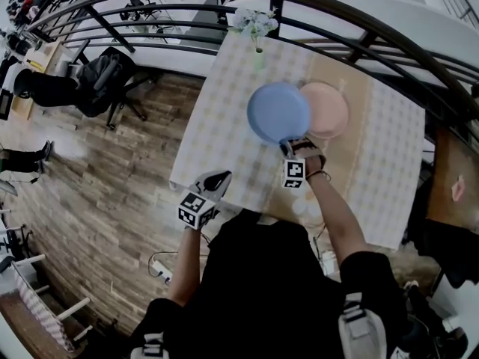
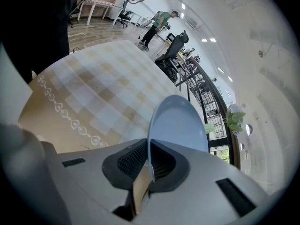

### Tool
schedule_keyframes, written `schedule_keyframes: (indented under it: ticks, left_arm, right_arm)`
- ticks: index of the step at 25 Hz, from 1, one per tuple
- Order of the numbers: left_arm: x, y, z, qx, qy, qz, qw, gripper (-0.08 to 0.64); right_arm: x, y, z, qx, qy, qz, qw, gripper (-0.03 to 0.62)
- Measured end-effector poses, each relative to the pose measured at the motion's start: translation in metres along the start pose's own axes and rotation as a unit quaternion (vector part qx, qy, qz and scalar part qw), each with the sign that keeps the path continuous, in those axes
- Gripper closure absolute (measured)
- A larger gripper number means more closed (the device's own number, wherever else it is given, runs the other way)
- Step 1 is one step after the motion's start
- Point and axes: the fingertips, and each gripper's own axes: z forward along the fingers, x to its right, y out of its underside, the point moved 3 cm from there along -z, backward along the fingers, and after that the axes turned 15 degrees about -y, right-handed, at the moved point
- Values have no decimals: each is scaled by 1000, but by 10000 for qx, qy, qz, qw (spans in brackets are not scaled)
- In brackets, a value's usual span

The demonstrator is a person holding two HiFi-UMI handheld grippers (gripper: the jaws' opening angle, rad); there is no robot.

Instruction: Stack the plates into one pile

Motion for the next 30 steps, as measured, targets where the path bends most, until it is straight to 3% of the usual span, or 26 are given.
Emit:
schedule_keyframes:
  ticks: [30]
  left_arm:
    - [61, -7, 17, -57, 183, 30, 9998, 557]
  right_arm:
    - [-9, 94, -37, -328, 123, 490, 9982, 578]
